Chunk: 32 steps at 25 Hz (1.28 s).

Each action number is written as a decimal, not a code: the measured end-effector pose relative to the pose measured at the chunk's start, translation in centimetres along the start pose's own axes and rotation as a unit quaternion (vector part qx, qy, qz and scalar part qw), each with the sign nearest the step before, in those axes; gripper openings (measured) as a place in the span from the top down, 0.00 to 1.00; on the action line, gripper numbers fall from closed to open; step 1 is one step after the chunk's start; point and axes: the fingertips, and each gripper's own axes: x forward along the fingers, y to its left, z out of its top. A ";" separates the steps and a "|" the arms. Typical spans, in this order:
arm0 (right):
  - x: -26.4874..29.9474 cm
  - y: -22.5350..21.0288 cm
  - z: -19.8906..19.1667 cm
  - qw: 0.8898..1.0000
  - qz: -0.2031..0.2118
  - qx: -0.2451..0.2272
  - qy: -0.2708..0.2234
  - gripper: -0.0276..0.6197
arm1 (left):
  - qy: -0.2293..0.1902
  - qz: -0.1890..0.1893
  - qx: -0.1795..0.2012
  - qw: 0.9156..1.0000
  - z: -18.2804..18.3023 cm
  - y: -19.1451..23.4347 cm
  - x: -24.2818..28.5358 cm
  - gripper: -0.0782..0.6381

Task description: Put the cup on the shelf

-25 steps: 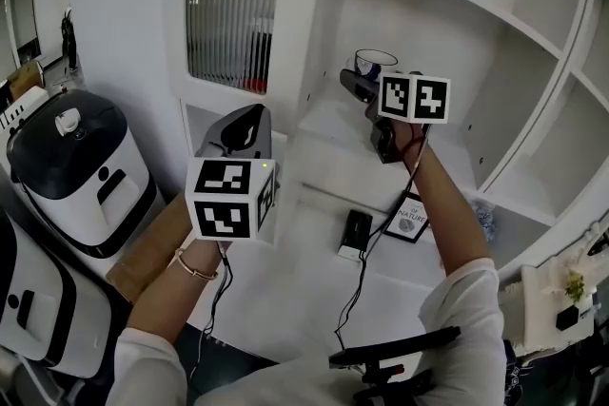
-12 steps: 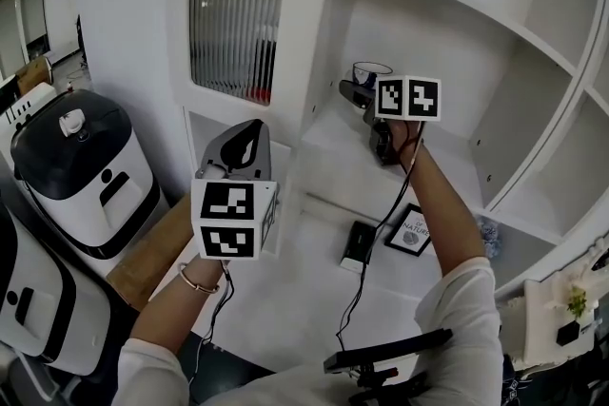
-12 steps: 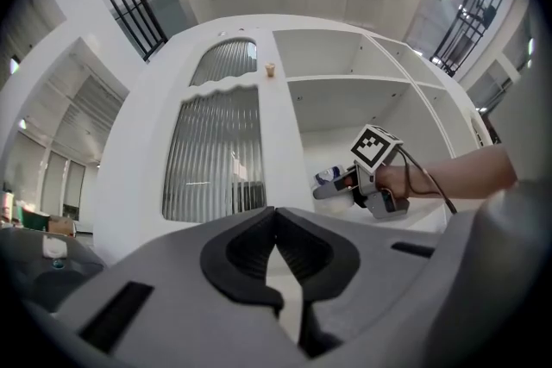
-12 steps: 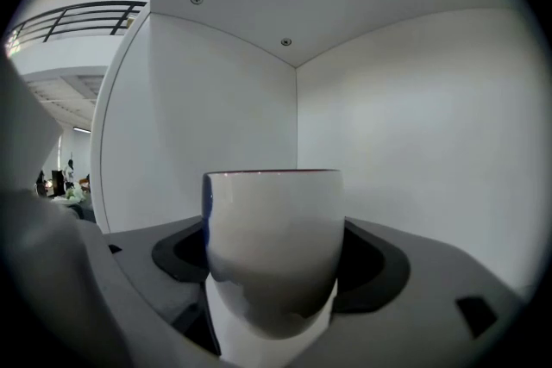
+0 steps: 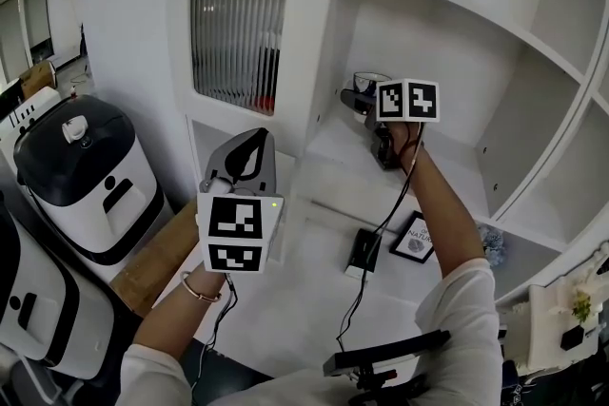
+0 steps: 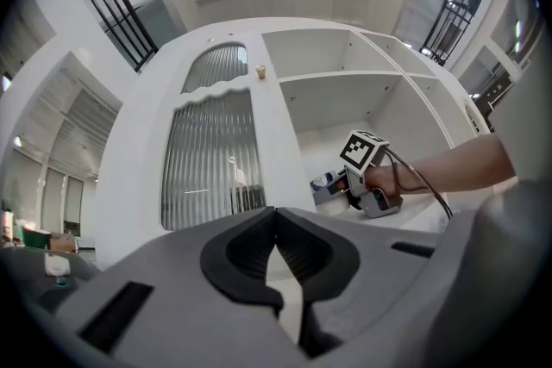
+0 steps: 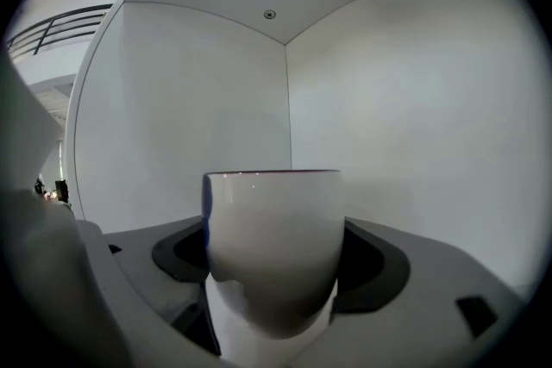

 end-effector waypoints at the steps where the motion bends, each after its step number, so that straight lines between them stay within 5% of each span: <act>1: 0.2 -0.1 0.0 1.000 0.001 0.003 0.003 0.35 | 0.001 -0.001 -0.001 1.000 -0.1 0.1 0.1 0.88; 16: 1.2 -0.7 -1.0 0.999 0.000 0.032 0.037 0.35 | 0.015 -0.008 -0.019 1.000 -1.4 0.2 0.7 0.88; 32: 0.9 -0.4 -1.7 0.997 -0.020 0.004 0.080 0.35 | 0.014 -0.011 -0.027 0.999 -1.2 0.8 0.0 0.88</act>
